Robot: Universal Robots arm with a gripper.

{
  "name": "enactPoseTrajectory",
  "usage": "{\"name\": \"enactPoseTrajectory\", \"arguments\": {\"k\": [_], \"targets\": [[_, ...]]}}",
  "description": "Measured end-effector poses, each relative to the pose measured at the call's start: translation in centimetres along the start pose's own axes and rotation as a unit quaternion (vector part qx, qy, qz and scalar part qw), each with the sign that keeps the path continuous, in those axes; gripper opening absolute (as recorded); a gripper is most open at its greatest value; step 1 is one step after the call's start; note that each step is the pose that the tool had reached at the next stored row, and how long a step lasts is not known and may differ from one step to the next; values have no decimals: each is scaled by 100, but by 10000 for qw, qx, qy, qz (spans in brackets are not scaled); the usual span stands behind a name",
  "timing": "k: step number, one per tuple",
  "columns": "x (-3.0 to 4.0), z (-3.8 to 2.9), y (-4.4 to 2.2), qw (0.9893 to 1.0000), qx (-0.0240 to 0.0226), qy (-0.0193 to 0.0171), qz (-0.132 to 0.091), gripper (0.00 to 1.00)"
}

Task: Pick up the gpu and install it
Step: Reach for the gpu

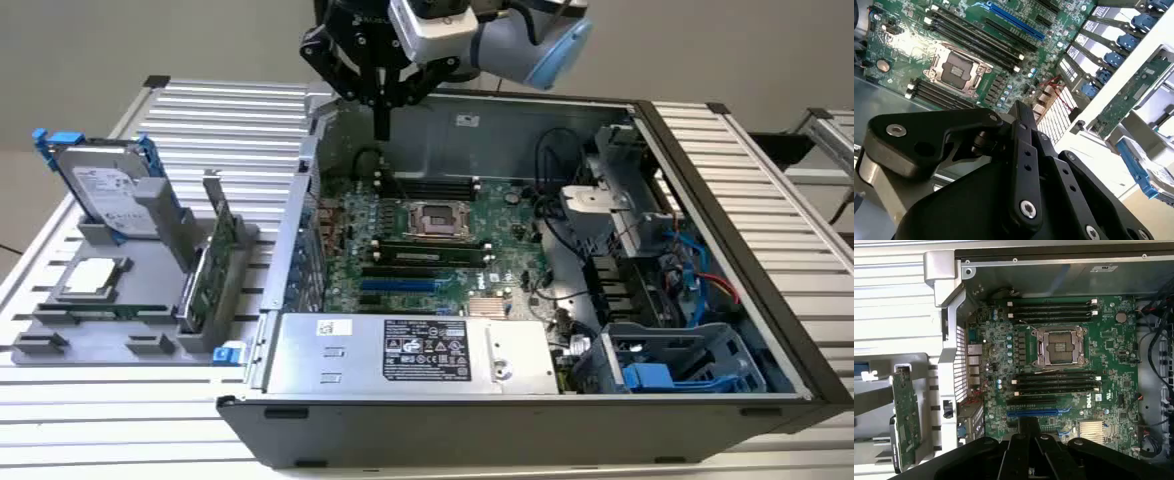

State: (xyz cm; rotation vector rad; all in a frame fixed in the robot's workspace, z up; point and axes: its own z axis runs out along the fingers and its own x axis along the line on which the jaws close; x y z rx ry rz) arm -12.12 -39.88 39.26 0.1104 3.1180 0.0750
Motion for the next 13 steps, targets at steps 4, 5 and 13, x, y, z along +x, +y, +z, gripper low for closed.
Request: {"name": "enactPoseTrajectory", "arguments": {"k": [4, 5, 13], "targets": [[0, 0, 0, 10000, 0, 0, 0, 0], [0, 0, -1, 10000, 0, 0, 1, 0], [6, -1, -4, 10000, 0, 0, 0, 0]]}}
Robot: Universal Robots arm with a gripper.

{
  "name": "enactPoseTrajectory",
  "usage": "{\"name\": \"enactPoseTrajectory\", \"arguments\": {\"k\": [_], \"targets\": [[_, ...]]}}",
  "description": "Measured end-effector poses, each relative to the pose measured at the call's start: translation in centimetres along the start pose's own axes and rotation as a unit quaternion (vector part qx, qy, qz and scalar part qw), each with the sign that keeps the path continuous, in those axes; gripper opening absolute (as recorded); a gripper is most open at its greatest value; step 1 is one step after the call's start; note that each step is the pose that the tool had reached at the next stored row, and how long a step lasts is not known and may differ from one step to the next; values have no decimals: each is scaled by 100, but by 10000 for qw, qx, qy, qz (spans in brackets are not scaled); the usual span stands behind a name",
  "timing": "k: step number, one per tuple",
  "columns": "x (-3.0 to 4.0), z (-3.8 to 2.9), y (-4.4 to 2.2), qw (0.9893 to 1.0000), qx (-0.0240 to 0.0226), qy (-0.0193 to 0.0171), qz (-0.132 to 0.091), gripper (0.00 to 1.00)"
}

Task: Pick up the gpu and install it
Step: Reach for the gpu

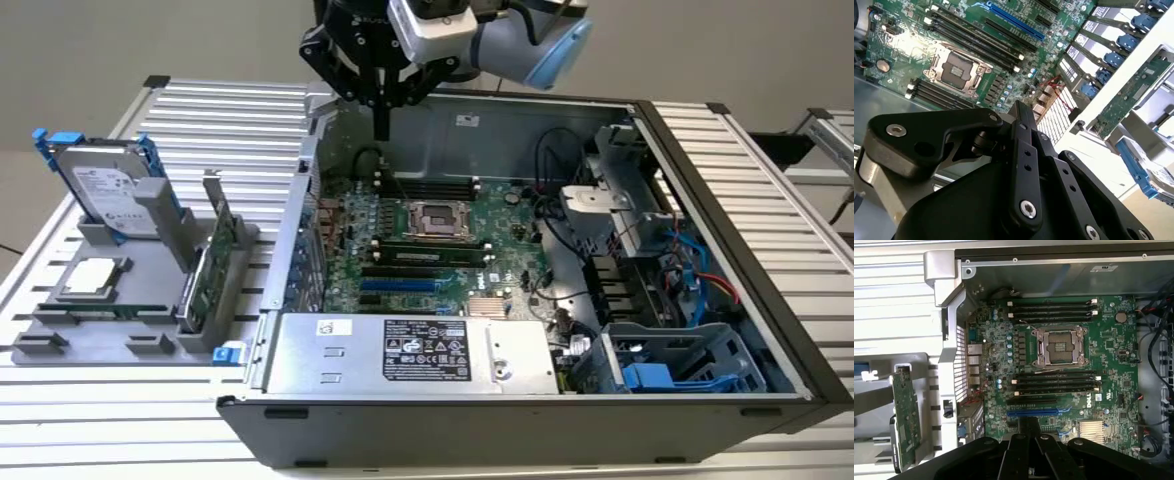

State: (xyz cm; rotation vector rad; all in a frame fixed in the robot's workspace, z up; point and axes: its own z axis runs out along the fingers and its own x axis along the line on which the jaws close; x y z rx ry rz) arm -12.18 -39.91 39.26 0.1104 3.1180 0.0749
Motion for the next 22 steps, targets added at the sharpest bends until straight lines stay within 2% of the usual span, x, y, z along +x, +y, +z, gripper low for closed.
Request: {"name": "enactPoseTrajectory", "arguments": {"k": [8, 22], "targets": [[86, -2, -6, 10000, 0, 0, 0, 0], [291, -6, -20, 10000, 0, 0, 0, 0]]}}
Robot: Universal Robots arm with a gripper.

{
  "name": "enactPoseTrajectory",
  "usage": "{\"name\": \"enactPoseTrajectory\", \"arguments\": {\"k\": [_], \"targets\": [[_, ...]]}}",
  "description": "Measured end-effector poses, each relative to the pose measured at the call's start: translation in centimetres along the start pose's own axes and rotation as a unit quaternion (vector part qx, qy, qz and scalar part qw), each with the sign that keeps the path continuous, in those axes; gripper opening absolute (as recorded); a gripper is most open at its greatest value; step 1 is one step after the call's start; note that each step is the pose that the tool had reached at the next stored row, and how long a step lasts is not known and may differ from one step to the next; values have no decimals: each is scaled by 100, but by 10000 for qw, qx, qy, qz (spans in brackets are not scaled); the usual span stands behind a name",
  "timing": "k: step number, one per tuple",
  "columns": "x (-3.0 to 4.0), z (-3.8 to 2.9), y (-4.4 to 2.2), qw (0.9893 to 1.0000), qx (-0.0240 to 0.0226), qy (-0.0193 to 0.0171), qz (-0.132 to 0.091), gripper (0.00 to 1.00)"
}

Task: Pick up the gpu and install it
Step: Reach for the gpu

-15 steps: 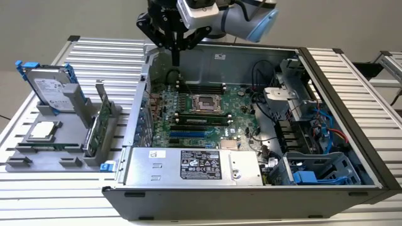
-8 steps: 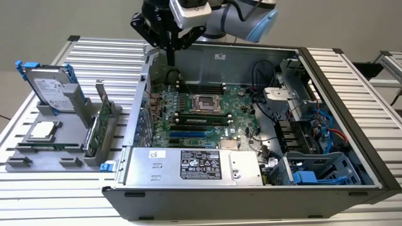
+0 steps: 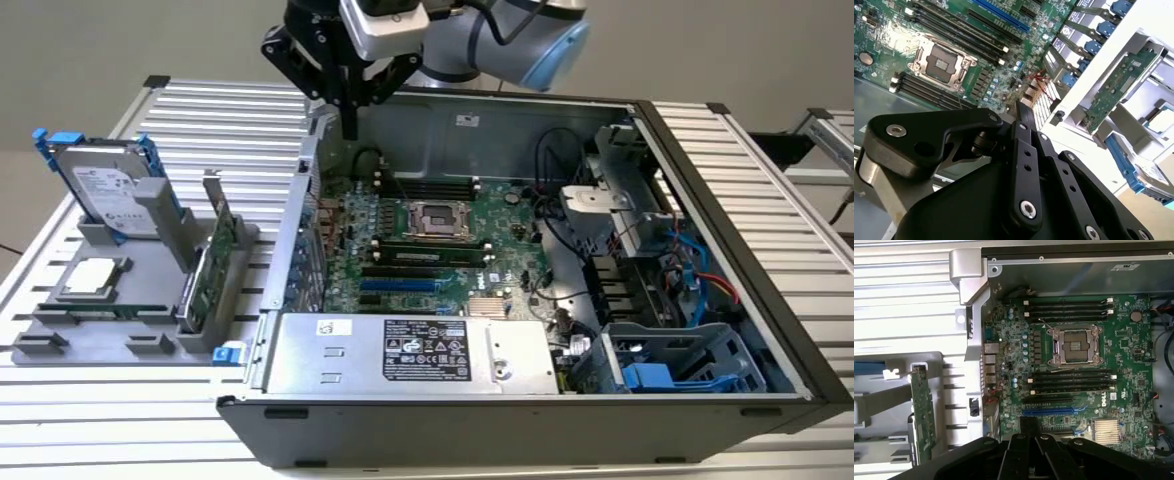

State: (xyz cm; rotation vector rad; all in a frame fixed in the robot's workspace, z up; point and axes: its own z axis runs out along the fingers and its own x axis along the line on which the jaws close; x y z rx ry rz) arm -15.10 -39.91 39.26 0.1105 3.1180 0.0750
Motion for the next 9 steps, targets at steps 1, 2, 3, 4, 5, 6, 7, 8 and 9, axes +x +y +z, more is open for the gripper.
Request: {"name": "enactPoseTrajectory", "arguments": {"k": [1, 2, 3, 4, 5, 6, 7, 8, 9], "targets": [[20, 0, -1, 10000, 0, 0, 0, 0], [39, -1, -3, 10000, 0, 0, 0, 0], [56, -1, -4, 10000, 0, 0, 0, 0], [74, -2, -5, 10000, 0, 0, 0, 0], [92, -2, -7, 10000, 0, 0, 0, 0], [109, -2, -8, 10000, 0, 0, 0, 0], [126, -3, -9, 10000, 0, 0, 0, 0], [142, -3, -10, 10000, 0, 0, 0, 0], [158, -3, -11, 10000, 0, 0, 0, 0]]}}
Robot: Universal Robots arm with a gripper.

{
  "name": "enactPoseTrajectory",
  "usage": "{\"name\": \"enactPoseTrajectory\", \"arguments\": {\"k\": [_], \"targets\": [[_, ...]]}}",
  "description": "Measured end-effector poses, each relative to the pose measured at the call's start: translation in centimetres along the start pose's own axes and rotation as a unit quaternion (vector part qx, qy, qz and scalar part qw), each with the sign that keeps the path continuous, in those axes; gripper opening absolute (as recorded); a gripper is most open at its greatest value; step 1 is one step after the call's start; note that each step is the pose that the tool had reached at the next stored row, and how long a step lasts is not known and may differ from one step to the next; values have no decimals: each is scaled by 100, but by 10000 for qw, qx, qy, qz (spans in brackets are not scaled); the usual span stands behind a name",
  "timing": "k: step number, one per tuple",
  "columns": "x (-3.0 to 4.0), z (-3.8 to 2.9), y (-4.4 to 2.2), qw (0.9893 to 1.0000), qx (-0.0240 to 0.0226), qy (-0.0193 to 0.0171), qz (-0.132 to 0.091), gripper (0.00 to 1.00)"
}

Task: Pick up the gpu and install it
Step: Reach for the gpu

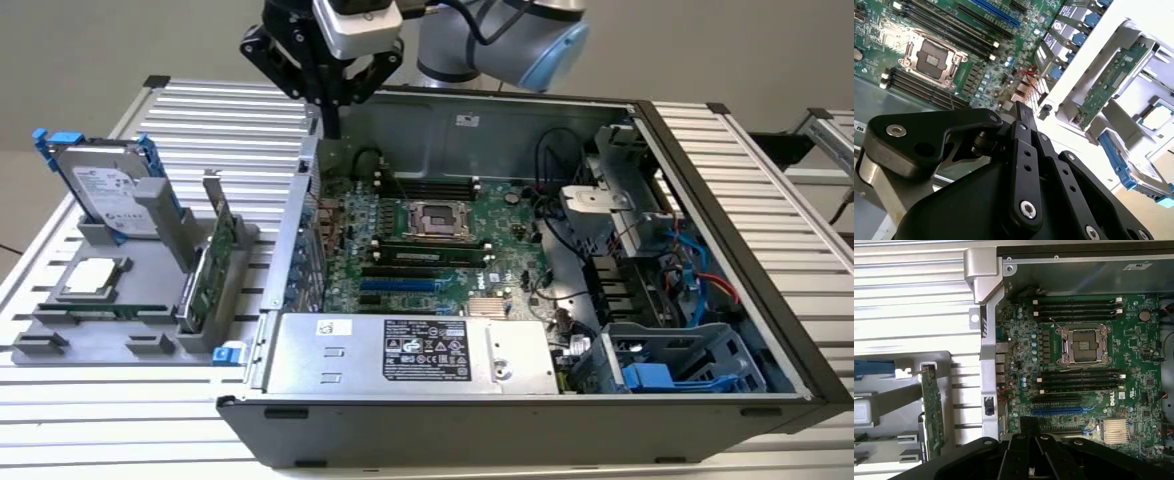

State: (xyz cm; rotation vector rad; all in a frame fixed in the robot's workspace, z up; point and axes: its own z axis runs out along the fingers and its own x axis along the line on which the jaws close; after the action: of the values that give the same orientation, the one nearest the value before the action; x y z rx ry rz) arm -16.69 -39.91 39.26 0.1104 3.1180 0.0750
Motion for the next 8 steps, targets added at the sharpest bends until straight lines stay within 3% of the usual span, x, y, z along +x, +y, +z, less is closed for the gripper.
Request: {"name": "enactPoseTrajectory", "arguments": {"k": [8], "targets": [[126, -3, -9, 10000, 0, 0, 0, 0]]}}
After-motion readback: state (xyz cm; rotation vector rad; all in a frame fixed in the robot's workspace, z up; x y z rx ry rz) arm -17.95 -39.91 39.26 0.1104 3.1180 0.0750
